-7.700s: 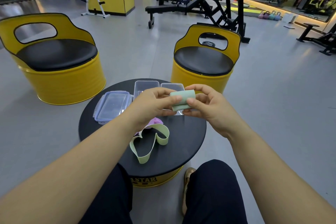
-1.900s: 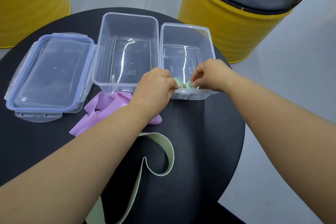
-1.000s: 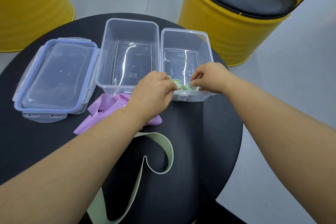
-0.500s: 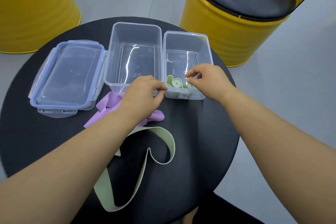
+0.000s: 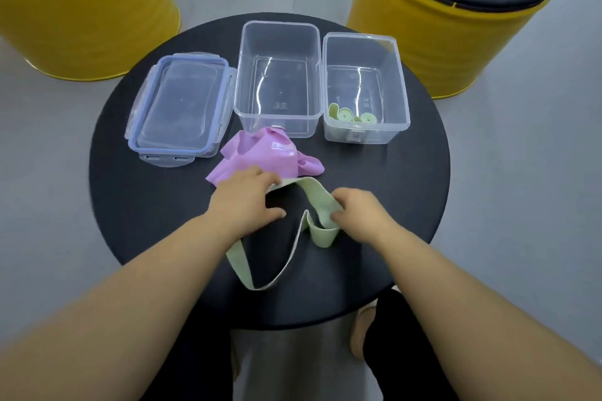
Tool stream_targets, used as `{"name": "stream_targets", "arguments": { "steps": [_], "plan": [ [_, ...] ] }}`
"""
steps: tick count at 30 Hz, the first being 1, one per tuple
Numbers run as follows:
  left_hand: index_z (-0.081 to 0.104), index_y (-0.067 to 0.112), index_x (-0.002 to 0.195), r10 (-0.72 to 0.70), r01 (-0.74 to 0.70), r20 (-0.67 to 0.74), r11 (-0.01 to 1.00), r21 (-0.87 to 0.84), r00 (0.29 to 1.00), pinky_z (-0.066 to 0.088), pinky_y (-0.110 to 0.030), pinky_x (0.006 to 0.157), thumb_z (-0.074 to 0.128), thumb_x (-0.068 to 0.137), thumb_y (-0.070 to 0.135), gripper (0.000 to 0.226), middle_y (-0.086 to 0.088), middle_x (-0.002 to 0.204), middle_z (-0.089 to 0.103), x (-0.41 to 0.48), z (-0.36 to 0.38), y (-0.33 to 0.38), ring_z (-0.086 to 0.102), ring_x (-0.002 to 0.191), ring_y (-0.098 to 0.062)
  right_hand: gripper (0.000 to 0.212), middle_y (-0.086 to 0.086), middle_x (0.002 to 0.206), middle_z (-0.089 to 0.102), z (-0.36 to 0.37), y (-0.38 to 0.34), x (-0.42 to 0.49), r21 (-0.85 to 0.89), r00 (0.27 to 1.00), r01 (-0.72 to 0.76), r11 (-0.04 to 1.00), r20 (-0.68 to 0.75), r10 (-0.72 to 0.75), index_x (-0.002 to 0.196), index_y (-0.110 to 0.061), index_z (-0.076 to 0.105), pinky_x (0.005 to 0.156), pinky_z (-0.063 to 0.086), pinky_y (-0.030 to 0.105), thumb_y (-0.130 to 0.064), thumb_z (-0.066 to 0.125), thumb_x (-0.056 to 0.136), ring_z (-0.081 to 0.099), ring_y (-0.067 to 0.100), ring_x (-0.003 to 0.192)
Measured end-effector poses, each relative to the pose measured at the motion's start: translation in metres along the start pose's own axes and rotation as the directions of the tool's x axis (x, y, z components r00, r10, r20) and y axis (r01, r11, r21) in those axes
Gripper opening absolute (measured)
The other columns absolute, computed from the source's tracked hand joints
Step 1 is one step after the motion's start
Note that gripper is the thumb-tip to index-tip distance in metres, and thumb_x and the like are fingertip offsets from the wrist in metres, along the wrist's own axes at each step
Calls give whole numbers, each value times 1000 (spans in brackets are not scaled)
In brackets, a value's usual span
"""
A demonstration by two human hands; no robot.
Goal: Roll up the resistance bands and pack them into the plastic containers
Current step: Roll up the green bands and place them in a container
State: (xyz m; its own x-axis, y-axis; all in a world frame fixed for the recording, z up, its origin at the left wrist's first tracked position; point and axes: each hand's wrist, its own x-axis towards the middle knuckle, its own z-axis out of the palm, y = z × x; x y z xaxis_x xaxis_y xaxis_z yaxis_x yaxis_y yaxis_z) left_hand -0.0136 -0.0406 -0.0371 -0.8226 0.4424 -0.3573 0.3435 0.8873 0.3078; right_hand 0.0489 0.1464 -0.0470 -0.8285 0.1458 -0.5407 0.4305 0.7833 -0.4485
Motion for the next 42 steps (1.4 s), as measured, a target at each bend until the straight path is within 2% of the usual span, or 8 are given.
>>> {"name": "stream_targets", "arguments": {
  "steps": [3, 8, 11, 15, 23, 33, 37, 42],
  "plan": [
    [53, 29, 123, -44, 44, 64, 999, 7, 997, 46, -32, 85, 65, 82, 34, 43, 7, 117, 57, -4, 2, -7, 53, 110, -18, 20, 6, 91, 67, -18, 2, -11, 391, 1000, 20, 920, -16, -15, 91, -20, 64, 70, 50, 31, -4, 52, 88, 60, 18, 80],
    [47, 18, 64, -85, 89, 31, 969, -229, 996, 34, -28, 58, 47, 96, 27, 33, 3, 65, 48, -10, -4, -11, 46, 72, -20, 17, 7, 89, 69, -44, 11, -45, 887, 995, -83, 454, 95, -4, 103, -12, 63, 73, 58, 37, -8, 48, 96, 70, 23, 79],
    [56, 11, 70, -68, 169, 162, 611, -774, 984, 48, -29, 73, 52, 94, 31, 32, 2, 69, 58, -22, -13, -2, 53, 69, -15, 15, 5, 87, 70, -47, 16, -56, 935, 998, -59, 350, 50, 36, 103, -11, 62, 72, 58, 36, -15, 49, 96, 69, 17, 76],
    [67, 15, 89, -22, 228, 228, 213, -950, 973, 54, -28, 71, 49, 97, 24, 22, 3, 72, 71, -34, -22, 12, 66, 67, -11, 14, 3, 84, 69, -51, 20, -63, 963, 996, -49, 265, 29, 78, 98, -12, 61, 71, 58, 39, -18, 48, 97, 69, 17, 74],
    [66, 8, 105, 226, 106, 114, 49, -993, 967, 54, -28, 74, 59, 83, 20, 26, -5, 92, 72, -39, -31, 19, 68, 82, -13, 10, -4, 86, 67, -48, 30, -56, 936, 970, 39, 349, -119, 211, 89, -24, 62, 80, 48, 37, -21, 54, 95, 62, 17, 82],
    [63, 13, 103, 62, 111, 105, -95, -989, 993, 57, -28, 73, 53, 89, 17, 18, 0, 88, 74, -27, -31, 17, 70, 79, -11, 10, -6, 53, 60, -51, 21, -45, 999, 990, -36, 4, 35, 138, 96, -14, 60, 45, 49, 18, -15, 50, 96, 54, 4, 40],
    [61, 20, 101, -111, 116, 144, -228, -967, 983, 56, -29, 75, 52, 94, 19, 12, 4, 84, 72, -19, -33, 9, 67, 72, -9, 17, -6, 62, 63, -57, 18, -49, 971, 998, -55, -233, 45, -49, 91, -18, 63, 61, 59, 28, -21, 64, 74, 59, 6, 50],
    [61, 14, 107, -42, 93, 103, -186, -978, 994, 58, -24, 71, 53, 92, 7, 18, 2, 87, 73, -22, -37, 10, 68, 79, -10, 47, 1, 99, 72, -53, 30, -43, 997, 999, -35, -73, 34, -20, 127, -25, 47, 65, 59, 36, -10, 57, 85, 72, 19, 81]
  ]
}}
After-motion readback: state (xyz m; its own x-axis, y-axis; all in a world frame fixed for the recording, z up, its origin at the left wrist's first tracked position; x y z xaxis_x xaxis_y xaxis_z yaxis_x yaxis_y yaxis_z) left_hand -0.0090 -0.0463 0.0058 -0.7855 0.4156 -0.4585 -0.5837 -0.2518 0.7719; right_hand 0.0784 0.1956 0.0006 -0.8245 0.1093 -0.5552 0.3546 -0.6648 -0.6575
